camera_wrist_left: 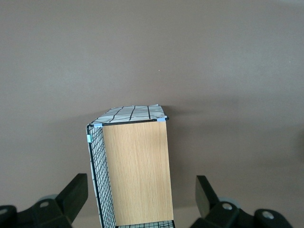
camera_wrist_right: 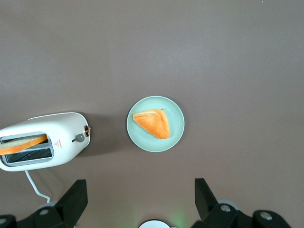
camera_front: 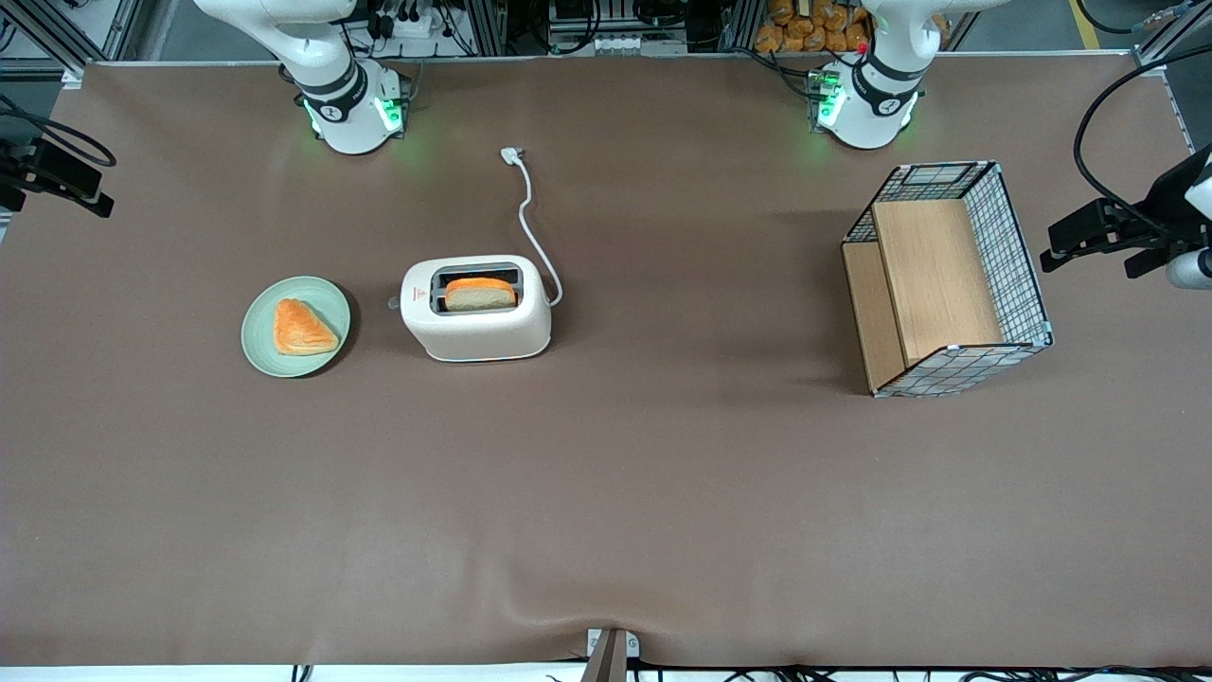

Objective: Press toaster button with right arm

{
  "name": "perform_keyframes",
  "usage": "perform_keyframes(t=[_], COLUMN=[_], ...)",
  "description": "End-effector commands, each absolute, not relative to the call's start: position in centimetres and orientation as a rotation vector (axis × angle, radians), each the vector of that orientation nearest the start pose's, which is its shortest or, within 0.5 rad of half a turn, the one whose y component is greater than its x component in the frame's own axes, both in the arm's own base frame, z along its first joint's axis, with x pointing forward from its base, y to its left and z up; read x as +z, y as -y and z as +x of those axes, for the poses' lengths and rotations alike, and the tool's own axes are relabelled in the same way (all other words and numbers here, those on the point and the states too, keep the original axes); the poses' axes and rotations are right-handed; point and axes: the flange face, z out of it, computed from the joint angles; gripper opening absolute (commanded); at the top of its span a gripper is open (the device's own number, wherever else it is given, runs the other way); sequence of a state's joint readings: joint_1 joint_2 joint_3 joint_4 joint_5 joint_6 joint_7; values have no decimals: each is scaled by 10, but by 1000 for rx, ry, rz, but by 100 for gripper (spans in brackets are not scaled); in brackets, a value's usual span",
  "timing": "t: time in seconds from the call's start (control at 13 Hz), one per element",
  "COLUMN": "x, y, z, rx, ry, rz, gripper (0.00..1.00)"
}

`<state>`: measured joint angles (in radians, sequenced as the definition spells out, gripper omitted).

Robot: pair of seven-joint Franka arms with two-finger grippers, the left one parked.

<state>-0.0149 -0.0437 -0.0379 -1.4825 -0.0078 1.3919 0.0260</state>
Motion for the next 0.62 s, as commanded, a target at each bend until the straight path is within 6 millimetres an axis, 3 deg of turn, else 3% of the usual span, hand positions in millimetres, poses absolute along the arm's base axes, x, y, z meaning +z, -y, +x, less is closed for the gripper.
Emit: perform_keyframes(t=[0.0,0.54], x=[675,660], y=[31,25], z=[522,530], rx=[66,121], ry=[-118,-103], rz=[-3155,-3152], gripper=[100,100])
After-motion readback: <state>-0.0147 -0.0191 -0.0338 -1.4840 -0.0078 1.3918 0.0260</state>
